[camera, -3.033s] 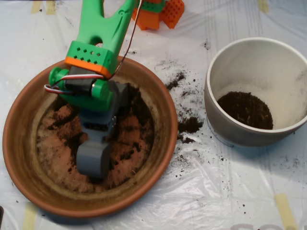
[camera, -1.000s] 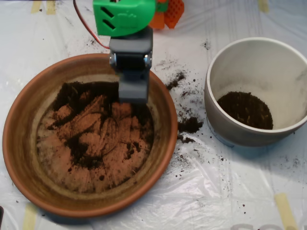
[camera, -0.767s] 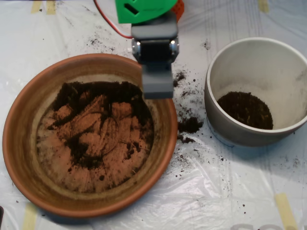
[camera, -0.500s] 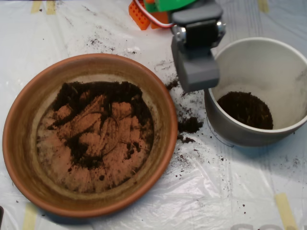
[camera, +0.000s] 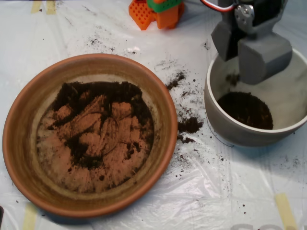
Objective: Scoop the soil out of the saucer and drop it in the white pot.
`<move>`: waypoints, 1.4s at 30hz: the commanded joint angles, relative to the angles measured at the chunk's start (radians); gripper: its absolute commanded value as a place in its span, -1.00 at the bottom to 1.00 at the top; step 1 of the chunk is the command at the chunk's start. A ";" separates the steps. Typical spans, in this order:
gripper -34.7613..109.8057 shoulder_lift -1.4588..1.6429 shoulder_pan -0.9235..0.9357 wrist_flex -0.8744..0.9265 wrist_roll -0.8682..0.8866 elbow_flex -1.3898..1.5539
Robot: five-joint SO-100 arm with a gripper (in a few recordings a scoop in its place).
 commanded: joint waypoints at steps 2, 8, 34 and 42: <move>0.02 0.104 -0.012 -0.040 -0.023 0.035; -0.04 0.144 0.005 -0.071 -0.028 0.110; 0.20 0.307 0.673 -0.287 -0.066 0.653; 0.20 0.238 0.767 -0.367 -0.147 0.834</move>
